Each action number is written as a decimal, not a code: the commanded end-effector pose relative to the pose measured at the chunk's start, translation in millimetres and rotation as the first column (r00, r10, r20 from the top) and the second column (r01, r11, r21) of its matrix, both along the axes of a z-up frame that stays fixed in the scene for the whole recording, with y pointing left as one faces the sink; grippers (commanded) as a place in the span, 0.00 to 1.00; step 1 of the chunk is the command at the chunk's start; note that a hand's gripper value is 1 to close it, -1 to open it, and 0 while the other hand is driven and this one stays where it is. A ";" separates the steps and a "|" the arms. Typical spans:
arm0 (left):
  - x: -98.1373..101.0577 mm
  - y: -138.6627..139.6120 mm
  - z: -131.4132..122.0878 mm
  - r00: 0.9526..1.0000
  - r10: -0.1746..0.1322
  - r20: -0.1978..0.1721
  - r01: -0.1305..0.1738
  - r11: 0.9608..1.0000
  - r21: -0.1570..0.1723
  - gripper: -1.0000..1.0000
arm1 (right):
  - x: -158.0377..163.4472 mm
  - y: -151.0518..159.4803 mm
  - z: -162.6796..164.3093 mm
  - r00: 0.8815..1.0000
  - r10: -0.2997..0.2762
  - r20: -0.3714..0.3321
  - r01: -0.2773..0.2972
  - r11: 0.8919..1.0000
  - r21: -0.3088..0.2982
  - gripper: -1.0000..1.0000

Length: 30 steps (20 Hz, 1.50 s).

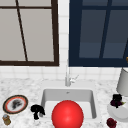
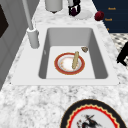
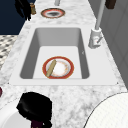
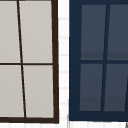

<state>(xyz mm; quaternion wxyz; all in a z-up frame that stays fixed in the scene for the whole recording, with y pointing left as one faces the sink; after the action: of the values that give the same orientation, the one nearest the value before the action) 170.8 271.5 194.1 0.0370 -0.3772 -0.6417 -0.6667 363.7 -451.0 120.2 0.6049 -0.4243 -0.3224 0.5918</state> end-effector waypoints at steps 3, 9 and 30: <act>0.0 0.0 0.0 1.000 0.000 0.000 0.000 1.000 0.000 0.50 | 18.8 9.1 15.1 0.999 -0.044 0.003 0.044 0.998 -0.048 1.00; 0.0 0.0 0.0 1.000 0.000 0.000 0.000 1.000 0.000 0.50 | 23.0 21.0 47.7 0.999 -0.023 -0.034 0.021 0.998 -0.062 1.00; 0.0 0.0 0.0 1.000 0.000 0.000 0.000 1.000 0.000 0.50 | 43.9 166.0 86.4 0.998 -0.044 0.052 0.050 0.991 -0.128 1.00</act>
<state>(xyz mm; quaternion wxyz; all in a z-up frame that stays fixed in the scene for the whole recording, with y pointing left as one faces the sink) 170.8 271.5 194.1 0.0370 -0.3772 -0.6417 -0.6667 404.8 -307.9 208.2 0.5872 -0.4743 -0.2815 0.5925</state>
